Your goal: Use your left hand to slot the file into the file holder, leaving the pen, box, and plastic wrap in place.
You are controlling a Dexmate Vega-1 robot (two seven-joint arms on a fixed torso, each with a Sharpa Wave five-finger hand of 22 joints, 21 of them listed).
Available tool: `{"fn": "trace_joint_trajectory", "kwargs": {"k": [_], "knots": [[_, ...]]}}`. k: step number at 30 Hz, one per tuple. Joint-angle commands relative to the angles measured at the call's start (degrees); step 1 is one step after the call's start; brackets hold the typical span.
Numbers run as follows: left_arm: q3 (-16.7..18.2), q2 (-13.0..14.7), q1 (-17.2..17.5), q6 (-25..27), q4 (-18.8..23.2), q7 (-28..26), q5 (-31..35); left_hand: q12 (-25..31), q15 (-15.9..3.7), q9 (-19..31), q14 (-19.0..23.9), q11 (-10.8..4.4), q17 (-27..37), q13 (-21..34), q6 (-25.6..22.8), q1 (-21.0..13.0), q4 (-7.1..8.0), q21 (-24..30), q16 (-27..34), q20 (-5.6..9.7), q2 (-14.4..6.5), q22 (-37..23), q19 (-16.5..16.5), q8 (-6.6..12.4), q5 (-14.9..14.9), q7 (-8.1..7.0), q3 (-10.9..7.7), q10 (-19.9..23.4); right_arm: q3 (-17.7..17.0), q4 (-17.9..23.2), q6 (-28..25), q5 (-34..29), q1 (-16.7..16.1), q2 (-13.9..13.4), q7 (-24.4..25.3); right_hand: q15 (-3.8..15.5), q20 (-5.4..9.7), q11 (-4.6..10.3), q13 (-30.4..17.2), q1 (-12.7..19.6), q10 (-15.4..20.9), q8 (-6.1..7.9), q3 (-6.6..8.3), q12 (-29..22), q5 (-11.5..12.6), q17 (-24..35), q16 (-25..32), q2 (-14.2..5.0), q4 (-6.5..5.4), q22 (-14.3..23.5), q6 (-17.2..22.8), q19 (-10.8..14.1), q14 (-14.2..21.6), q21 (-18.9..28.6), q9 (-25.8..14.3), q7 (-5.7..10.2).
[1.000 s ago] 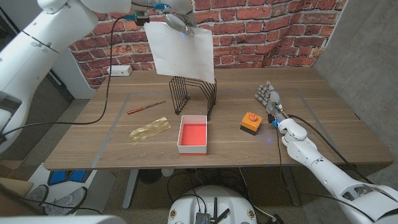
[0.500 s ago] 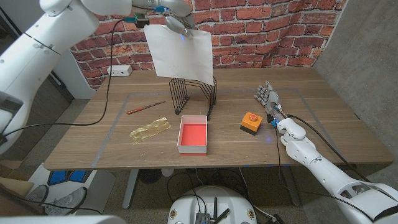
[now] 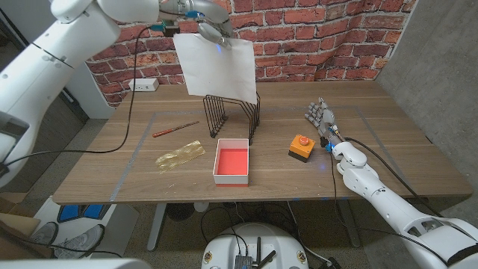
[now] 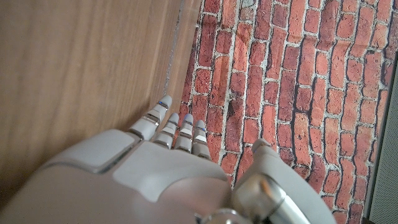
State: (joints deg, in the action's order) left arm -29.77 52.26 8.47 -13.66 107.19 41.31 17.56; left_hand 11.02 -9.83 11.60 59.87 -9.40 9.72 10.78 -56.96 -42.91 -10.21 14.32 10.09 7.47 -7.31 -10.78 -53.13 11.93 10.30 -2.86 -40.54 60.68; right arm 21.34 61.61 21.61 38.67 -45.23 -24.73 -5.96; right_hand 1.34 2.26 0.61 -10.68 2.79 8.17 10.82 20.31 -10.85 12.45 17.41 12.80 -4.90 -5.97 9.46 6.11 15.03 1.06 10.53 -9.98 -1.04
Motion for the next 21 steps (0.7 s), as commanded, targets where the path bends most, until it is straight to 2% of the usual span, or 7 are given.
{"fn": "trace_joint_trajectory", "kwargs": {"k": [1,13,21], "knots": [[-0.2,-0.1,0.7,0.3,-0.1,-0.9,0.1,0.0,-3.68,0.2,-0.1,-0.30,0.3,0.1,-0.2,0.1,0.02,0.4,0.3,3.90,-0.3,-0.2,0.4,0.47,-0.1,-0.15,0.19,0.1,-0.1,-0.3,-0.1,0.1,0.1,0.0,-0.1,-0.15,-0.21,-0.35,0.0,0.1,0.1,-0.06,0.48,-0.1,-0.2,0.2,0.4,-2.61,0.14,0.1,0.3,0.1,0.2,0.3,-0.1,0.07],[-0.8,0.0,2.1,1.7,0.4,-0.5,0.0,0.1,-3.68,0.2,0.0,0.06,0.3,0.1,-0.2,0.1,-0.02,0.4,0.4,4.05,-0.2,-0.1,0.4,0.50,-0.1,-0.20,0.22,0.3,-0.3,0.1,-0.1,0.2,-0.2,-0.2,0.1,-0.12,-0.18,-0.36,0.0,0.0,0.0,-0.07,0.52,-0.1,-0.2,0.3,0.4,-2.61,0.13,0.1,0.3,0.1,0.2,0.3,-0.1,0.13],[-1.0,0.1,2.9,2.3,0.7,-0.6,-0.1,0.0,-3.67,0.2,-0.1,-0.25,0.3,0.1,-0.1,0.1,0.03,0.4,0.3,3.98,-0.2,-0.1,0.4,0.44,-0.1,-0.06,0.19,0.1,-0.3,0.0,-0.1,0.3,-0.2,-0.2,-0.1,-0.20,-0.22,-0.28,0.0,0.0,0.0,-0.07,0.55,-0.1,-0.2,0.2,0.4,-2.62,0.13,0.1,0.3,0.1,0.2,0.3,-0.1,0.06]]}}
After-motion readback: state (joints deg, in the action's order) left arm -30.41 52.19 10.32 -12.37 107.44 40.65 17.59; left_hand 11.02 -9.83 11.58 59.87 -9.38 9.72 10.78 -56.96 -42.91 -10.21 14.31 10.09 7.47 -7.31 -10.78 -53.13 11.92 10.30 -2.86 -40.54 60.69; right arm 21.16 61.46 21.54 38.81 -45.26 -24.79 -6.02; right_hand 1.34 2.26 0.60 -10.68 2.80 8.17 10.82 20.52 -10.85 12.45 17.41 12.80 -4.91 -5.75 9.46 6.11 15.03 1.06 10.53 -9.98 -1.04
